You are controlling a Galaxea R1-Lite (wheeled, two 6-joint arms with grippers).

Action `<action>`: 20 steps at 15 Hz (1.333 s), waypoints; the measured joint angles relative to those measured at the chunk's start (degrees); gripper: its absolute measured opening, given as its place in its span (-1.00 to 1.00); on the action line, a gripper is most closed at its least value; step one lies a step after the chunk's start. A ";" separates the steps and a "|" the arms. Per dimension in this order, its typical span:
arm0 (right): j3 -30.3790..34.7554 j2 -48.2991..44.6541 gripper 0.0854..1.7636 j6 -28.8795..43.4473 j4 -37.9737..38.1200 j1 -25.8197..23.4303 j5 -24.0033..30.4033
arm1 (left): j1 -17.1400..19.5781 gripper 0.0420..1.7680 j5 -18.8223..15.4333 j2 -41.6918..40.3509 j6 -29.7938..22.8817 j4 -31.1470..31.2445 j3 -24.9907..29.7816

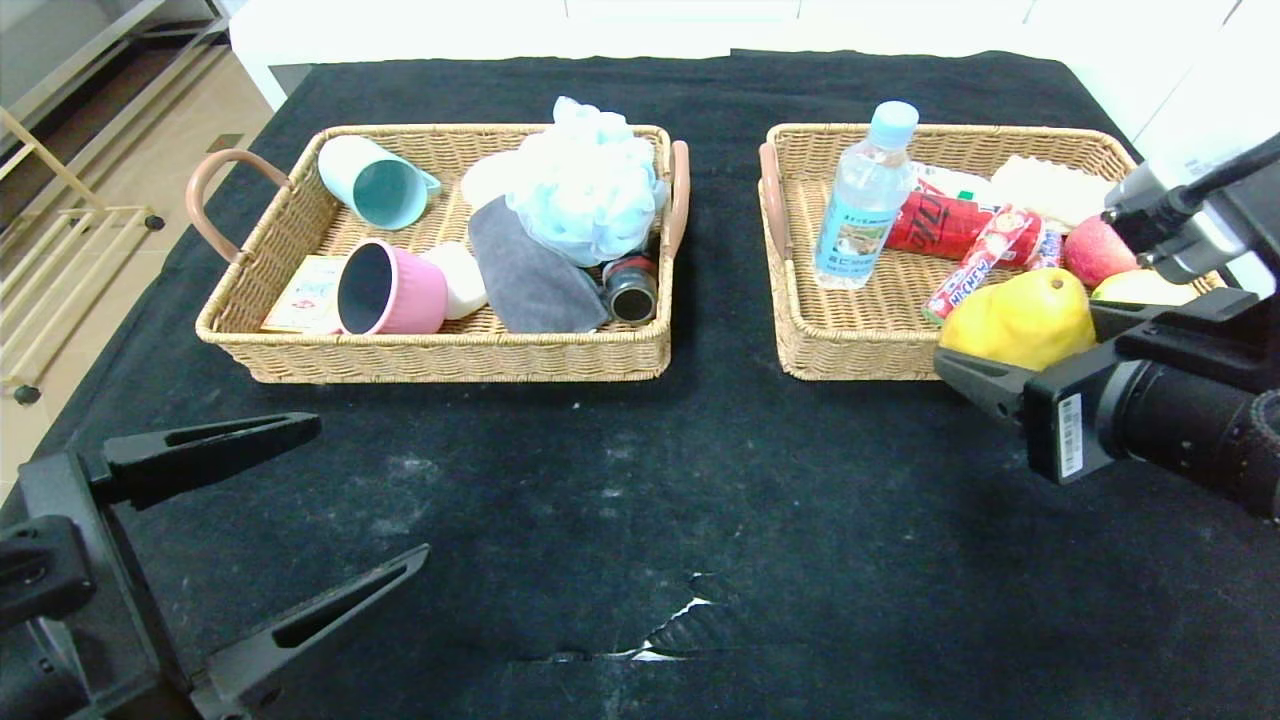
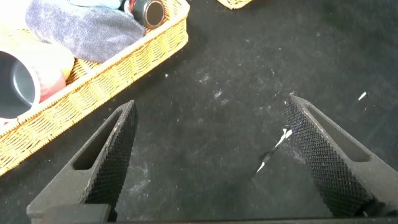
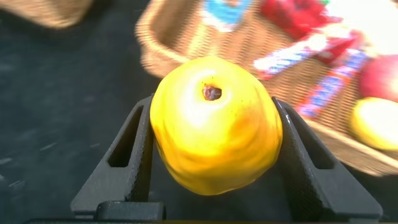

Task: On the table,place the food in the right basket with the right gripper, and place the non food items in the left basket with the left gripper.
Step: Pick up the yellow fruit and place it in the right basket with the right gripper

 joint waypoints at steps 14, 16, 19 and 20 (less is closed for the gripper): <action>-6.67 9.91 0.33 0.51 -12.04 -25.09 7.85 | 0.04 0.94 0.09 -0.02 0.05 -0.07 0.07; -10.09 14.08 0.33 0.82 -13.32 -28.43 8.13 | 0.13 0.94 0.11 -0.05 0.05 -0.16 0.00; -12.50 17.27 0.33 2.06 -13.31 -29.89 8.13 | 0.17 0.94 0.11 -0.30 0.07 -0.11 -0.04; -12.76 17.80 0.33 2.17 -13.29 -30.14 8.13 | 0.15 0.94 0.11 -0.37 0.05 -0.11 -0.04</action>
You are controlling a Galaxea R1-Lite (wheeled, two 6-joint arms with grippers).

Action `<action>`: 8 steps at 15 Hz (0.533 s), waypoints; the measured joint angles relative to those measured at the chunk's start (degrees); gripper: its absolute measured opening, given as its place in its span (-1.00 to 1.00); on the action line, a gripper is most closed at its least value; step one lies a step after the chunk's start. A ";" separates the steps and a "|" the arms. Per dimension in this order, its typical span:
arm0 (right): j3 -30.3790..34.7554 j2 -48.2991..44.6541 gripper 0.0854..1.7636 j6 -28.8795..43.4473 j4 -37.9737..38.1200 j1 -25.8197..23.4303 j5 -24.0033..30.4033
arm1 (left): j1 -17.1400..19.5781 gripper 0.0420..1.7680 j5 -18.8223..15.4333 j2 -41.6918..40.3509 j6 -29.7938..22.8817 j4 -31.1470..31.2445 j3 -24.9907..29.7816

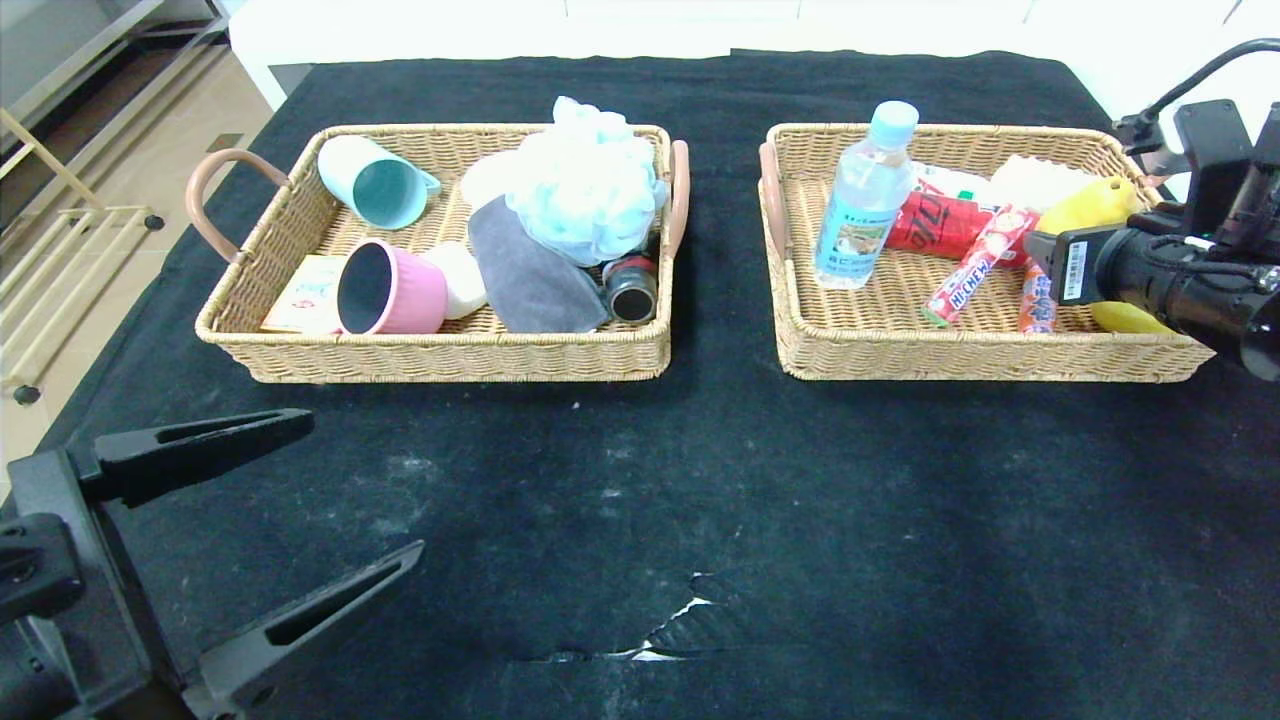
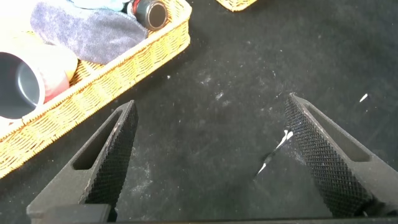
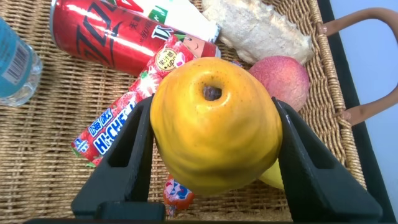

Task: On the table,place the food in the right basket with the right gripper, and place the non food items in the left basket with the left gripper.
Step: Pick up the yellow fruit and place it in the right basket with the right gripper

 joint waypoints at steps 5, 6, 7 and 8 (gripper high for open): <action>-1.52 1.24 0.43 1.16 0.07 -1.99 -0.09 | 0.00 0.94 -0.02 0.00 0.02 0.04 0.06; -1.57 1.24 0.49 1.13 0.05 -2.07 -0.09 | 0.00 0.94 0.00 0.01 0.00 0.04 0.06; -1.57 1.24 0.55 1.13 0.02 -2.15 -0.09 | 0.00 0.94 -0.02 0.06 0.02 0.04 0.06; -1.57 1.22 0.59 1.13 -0.02 -2.17 -0.09 | 0.00 0.94 -0.02 0.09 0.02 0.04 0.09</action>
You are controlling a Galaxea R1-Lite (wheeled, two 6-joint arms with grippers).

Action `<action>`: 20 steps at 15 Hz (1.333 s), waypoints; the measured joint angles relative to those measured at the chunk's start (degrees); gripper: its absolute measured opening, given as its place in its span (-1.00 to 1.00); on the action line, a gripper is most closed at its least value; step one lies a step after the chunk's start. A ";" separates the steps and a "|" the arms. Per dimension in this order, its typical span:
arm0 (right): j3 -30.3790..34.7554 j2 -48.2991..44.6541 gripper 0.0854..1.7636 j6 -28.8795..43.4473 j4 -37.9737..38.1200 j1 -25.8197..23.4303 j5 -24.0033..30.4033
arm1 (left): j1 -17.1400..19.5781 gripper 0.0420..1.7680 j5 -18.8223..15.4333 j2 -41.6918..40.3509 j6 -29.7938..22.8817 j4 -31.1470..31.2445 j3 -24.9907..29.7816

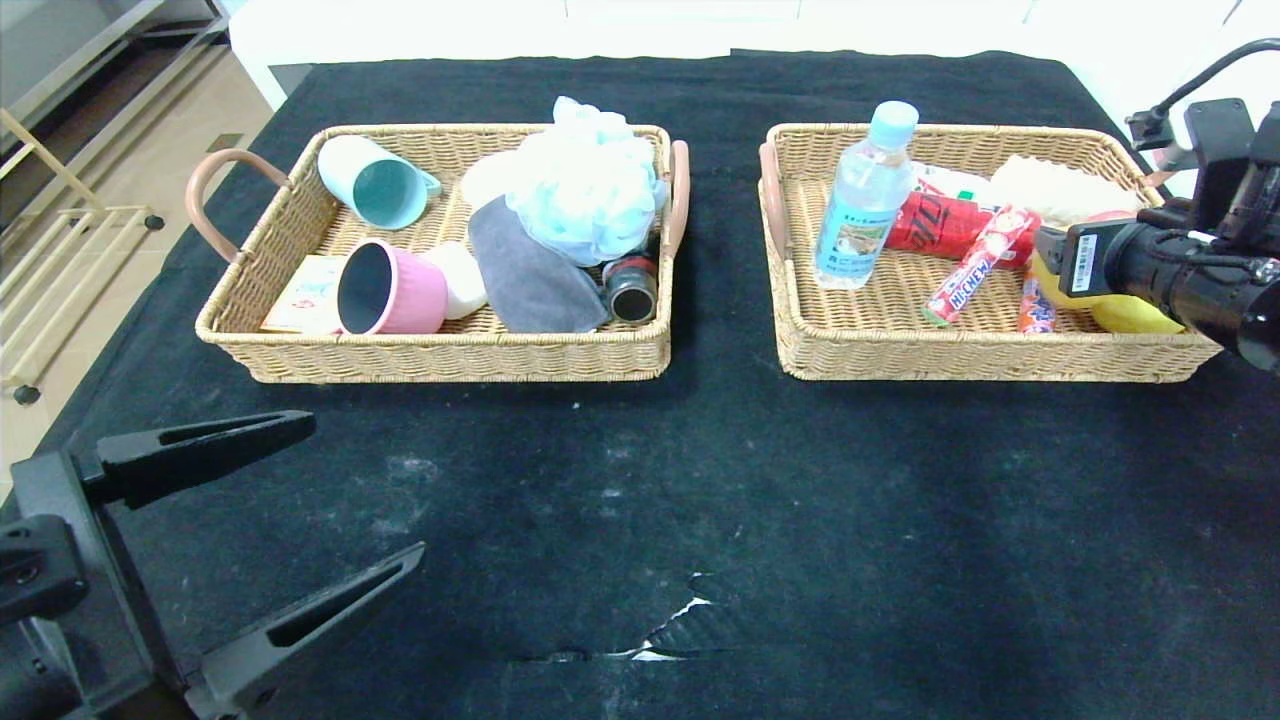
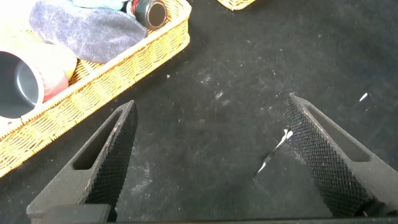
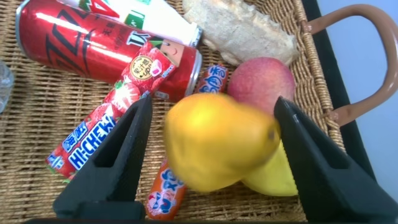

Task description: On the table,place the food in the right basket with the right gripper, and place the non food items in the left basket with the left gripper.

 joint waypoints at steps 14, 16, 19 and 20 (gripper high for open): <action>3.94 -7.83 0.88 -0.24 5.47 1.79 7.02 | 0.73 0.94 0.48 0.17 -0.38 -0.11 -0.30; 6.86 -11.11 0.89 -0.22 7.27 1.79 12.11 | 1.10 0.94 1.10 0.34 -0.77 -0.09 -0.50; 11.43 -17.37 0.90 -0.33 11.48 0.62 20.53 | 5.03 0.94 2.32 0.20 -1.10 0.02 -0.11; 12.73 -19.76 0.91 -0.37 13.20 -0.87 24.10 | 7.11 0.94 3.12 -0.27 -1.38 0.27 -0.02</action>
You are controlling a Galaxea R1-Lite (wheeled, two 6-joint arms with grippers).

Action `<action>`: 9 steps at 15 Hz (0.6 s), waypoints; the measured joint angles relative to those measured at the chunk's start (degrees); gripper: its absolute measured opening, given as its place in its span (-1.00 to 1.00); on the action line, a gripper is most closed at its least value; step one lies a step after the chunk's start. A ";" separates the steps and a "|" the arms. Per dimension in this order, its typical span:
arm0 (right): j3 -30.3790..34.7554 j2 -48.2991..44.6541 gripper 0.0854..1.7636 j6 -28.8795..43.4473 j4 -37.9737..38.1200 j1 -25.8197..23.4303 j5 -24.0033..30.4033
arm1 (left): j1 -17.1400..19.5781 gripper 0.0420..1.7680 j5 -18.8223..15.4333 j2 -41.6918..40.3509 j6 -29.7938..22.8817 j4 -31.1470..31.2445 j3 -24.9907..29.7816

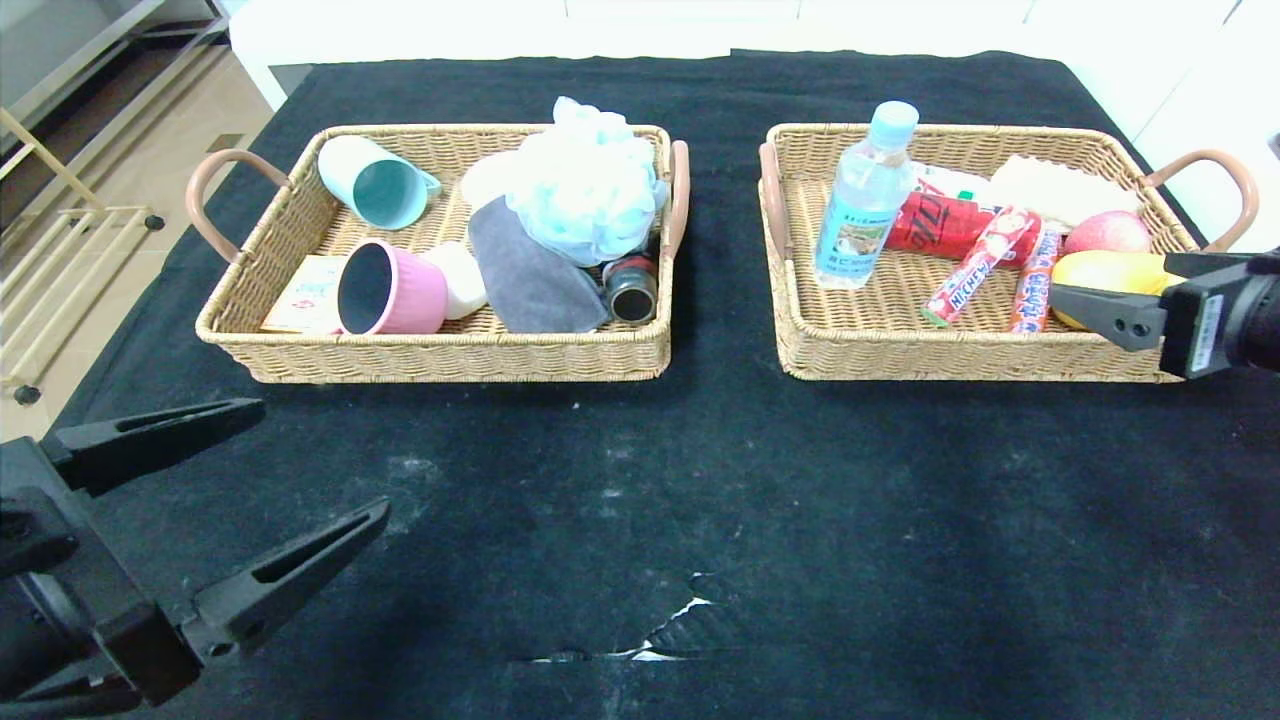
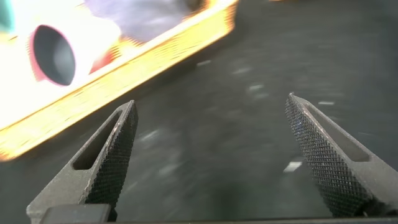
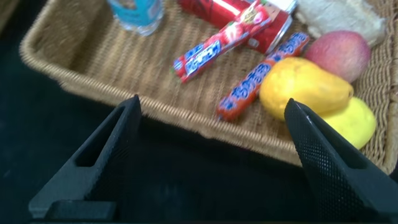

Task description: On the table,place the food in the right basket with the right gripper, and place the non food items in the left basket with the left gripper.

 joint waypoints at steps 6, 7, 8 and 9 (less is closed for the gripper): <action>6.05 -18.64 0.92 -0.94 15.60 -13.19 19.43 | 7.80 0.94 5.22 -12.21 -1.62 11.97 -0.30; 7.67 -22.36 0.92 -1.34 17.68 -15.23 20.70 | 9.42 0.94 4.97 -15.47 -1.65 16.02 -0.69; 9.22 -25.45 0.92 -1.67 19.25 -16.45 21.31 | 11.08 0.94 4.73 -18.42 -1.68 18.82 -1.05; 11.01 -28.92 0.92 -1.97 21.07 -17.27 21.72 | 12.70 0.94 4.53 -21.33 -1.68 20.88 -1.24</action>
